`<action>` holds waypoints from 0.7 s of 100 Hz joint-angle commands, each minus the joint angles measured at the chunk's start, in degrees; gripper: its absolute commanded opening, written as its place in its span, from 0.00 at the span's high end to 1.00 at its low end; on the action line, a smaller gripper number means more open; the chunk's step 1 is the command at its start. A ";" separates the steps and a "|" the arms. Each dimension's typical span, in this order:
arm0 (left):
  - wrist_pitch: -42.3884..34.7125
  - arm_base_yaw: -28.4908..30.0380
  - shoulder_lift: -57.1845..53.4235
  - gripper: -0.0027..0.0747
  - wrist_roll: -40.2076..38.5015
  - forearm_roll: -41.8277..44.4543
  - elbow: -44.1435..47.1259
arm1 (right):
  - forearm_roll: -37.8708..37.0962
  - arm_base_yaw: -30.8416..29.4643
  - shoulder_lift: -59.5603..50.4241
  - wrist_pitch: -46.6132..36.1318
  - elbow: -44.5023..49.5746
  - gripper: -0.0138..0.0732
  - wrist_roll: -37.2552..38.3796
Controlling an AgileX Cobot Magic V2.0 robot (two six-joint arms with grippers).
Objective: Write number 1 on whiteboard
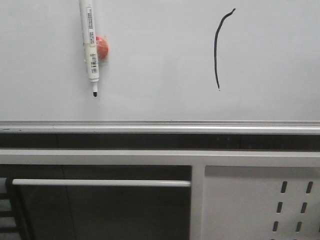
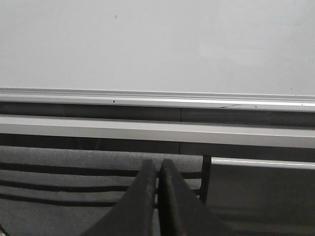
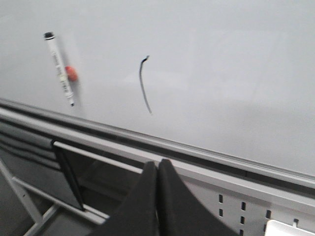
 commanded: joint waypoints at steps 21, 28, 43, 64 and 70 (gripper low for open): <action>-3.10 0.04 -1.52 0.99 -0.57 -0.30 1.28 | 6.25 -23.32 -0.91 -12.15 1.74 0.92 -0.16; -3.10 0.04 -1.52 0.99 -0.57 -0.30 1.28 | 6.25 -27.34 -0.91 -12.35 3.78 0.92 -0.16; -3.10 0.04 -1.52 0.99 -0.57 -0.30 1.28 | 6.25 -30.61 -0.91 -15.08 10.50 0.92 -0.21; -3.10 0.04 -1.52 0.99 -0.57 -0.30 1.28 | 6.25 -30.61 -0.91 -35.57 23.77 0.92 -0.69; -3.10 0.04 -1.52 0.99 -0.57 -0.30 1.28 | 6.13 -30.61 -0.91 -39.04 26.42 0.92 -0.69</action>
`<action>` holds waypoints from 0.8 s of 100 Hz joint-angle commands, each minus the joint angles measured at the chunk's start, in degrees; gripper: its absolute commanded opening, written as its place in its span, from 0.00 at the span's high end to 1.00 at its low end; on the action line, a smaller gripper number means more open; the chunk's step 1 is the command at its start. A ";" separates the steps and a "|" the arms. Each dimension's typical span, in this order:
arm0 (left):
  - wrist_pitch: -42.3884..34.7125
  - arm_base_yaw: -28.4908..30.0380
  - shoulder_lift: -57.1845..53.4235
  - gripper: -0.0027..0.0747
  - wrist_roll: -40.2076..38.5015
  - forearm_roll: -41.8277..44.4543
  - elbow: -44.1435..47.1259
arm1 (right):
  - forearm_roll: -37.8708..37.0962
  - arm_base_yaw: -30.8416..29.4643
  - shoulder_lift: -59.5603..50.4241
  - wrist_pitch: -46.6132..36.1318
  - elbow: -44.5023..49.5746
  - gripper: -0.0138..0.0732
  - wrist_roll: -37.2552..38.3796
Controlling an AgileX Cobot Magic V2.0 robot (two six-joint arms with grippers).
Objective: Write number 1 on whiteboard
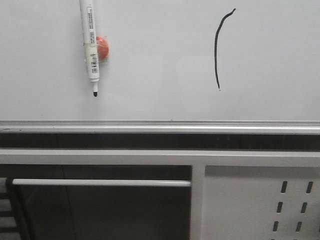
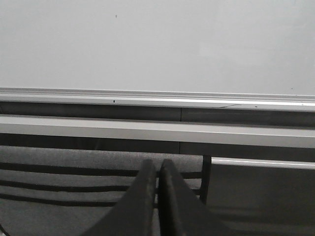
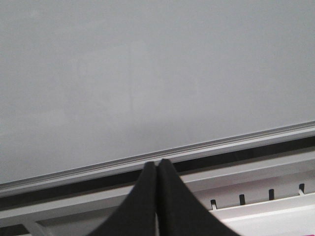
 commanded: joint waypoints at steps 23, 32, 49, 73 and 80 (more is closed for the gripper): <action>-3.10 0.04 -1.52 0.99 -0.57 -0.30 1.28 | -6.45 -0.35 -0.91 -8.90 5.72 0.92 -0.59; -3.10 0.04 -1.52 0.99 -0.57 -0.30 1.28 | -9.95 -0.35 -0.91 -5.03 5.72 0.92 -0.59; -3.10 0.04 -1.52 0.99 -0.57 -0.30 1.28 | -12.74 -0.35 -0.91 1.44 5.72 0.92 -0.59; -3.10 0.04 -1.52 0.99 -0.57 -0.30 1.28 | -12.97 -0.35 -0.91 2.46 5.72 0.92 -1.69; -3.10 0.04 -1.52 0.99 -0.57 -0.30 1.28 | -12.73 -0.35 -0.91 2.46 5.72 0.92 -1.69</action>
